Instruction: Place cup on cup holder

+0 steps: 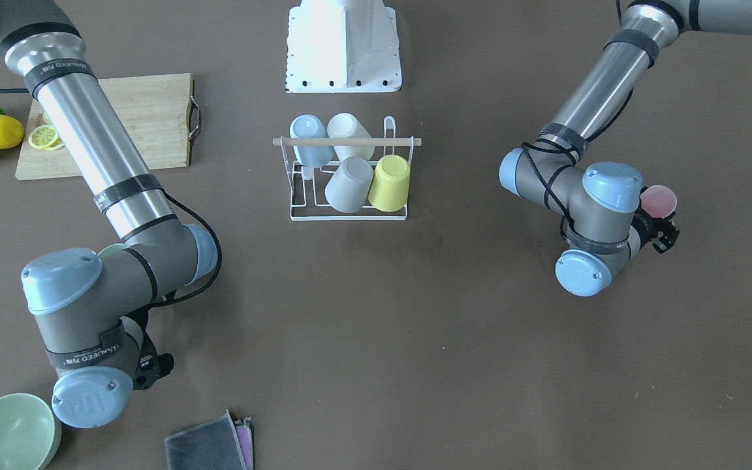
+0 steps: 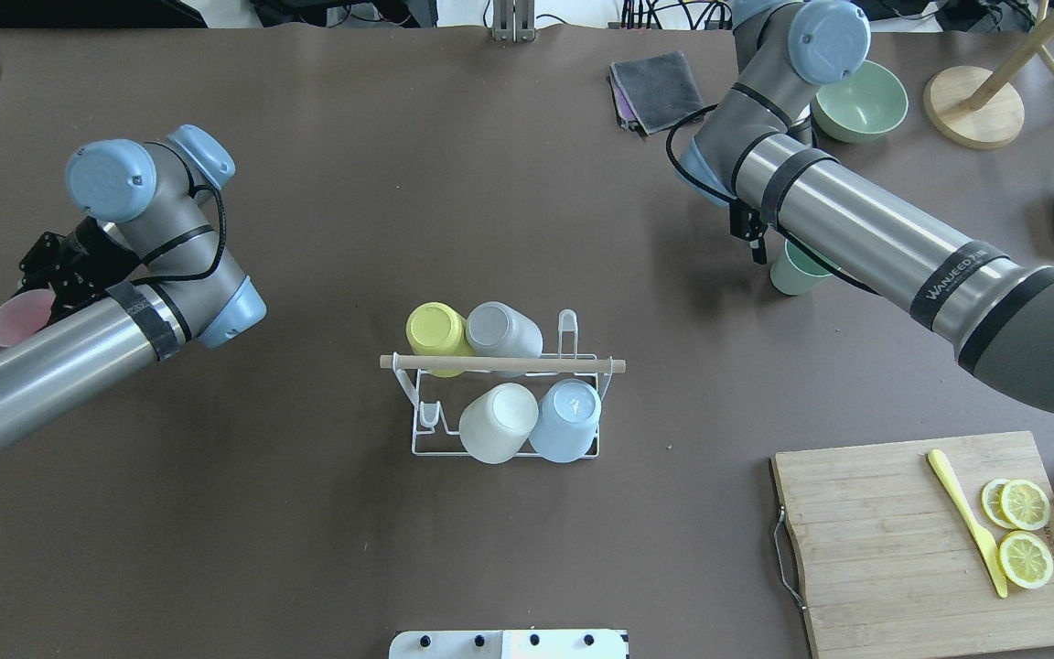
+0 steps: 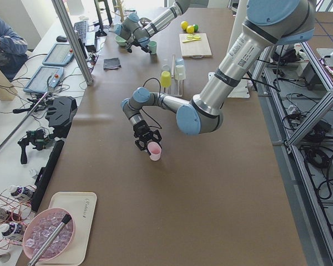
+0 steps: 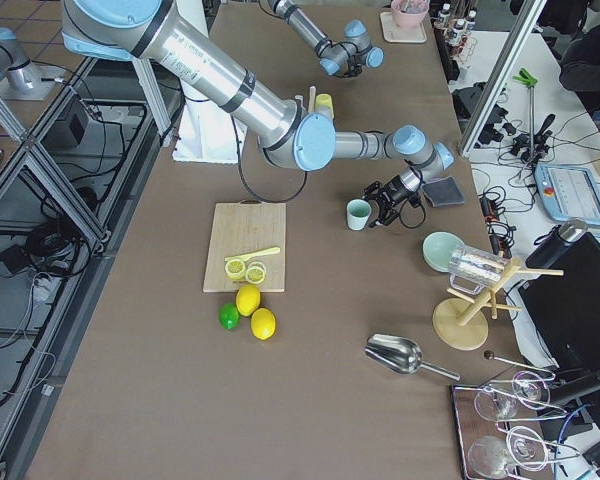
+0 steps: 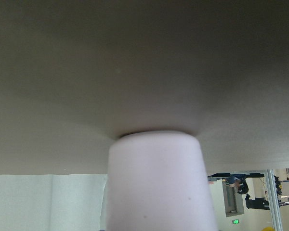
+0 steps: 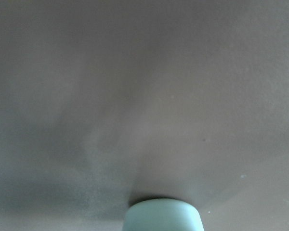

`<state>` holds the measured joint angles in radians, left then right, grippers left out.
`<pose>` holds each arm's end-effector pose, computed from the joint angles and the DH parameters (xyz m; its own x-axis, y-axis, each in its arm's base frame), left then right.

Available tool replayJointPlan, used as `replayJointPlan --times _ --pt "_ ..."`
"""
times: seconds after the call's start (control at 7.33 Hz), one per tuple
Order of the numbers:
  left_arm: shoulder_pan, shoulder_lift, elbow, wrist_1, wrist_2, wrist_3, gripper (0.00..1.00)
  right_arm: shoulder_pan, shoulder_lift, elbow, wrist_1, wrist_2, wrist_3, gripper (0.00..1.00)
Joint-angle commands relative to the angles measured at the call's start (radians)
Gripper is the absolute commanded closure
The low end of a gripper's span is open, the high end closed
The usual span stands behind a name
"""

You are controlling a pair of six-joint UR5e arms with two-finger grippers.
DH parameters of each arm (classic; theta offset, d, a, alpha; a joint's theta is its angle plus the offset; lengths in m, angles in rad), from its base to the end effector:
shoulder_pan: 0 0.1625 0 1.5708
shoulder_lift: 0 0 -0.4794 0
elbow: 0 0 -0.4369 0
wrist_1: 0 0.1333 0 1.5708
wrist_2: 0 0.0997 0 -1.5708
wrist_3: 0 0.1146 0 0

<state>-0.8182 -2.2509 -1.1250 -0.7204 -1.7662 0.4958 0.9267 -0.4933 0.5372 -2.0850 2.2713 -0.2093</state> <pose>0.4267 -0.6181 0.5832 0.4319 0.8012 -0.4143 -0.8678 0.2439 -0.4329 -0.4976 -0.7617 0.4936 0.6584 -0.3687 0.6562 0.6871 0.6504 -0.3239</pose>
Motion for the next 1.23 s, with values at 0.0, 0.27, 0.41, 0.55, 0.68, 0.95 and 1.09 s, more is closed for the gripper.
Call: replayJointPlan --times 0.0,0.27,0.41,0.55,0.68,0.95,1.09 --pt "-0.013 0.040 -0.190 -0.028 -0.094 -0.173 0.62 -0.009 -0.002 0.000 0.000 -0.019 0.001 0.00" --pt "-0.013 0.118 -0.425 -0.054 -0.154 -0.329 0.62 -0.020 -0.007 -0.003 -0.001 -0.022 0.002 0.00" --pt "-0.013 0.181 -0.550 -0.104 -0.188 -0.436 0.62 -0.026 -0.007 -0.009 -0.001 -0.026 0.002 0.00" --pt "-0.012 0.262 -0.675 -0.187 -0.215 -0.513 0.62 -0.029 -0.007 -0.016 -0.001 -0.027 0.002 0.00" --pt "-0.010 0.360 -0.799 -0.314 -0.234 -0.637 0.62 -0.029 -0.004 -0.028 -0.010 -0.029 0.002 0.00" --pt "-0.004 0.512 -0.953 -0.576 -0.248 -0.817 0.62 -0.029 0.001 -0.029 -0.045 -0.041 -0.002 0.25" --pt "0.002 0.548 -0.976 -0.723 -0.246 -0.923 0.62 -0.029 0.007 -0.029 -0.059 -0.042 -0.002 0.74"
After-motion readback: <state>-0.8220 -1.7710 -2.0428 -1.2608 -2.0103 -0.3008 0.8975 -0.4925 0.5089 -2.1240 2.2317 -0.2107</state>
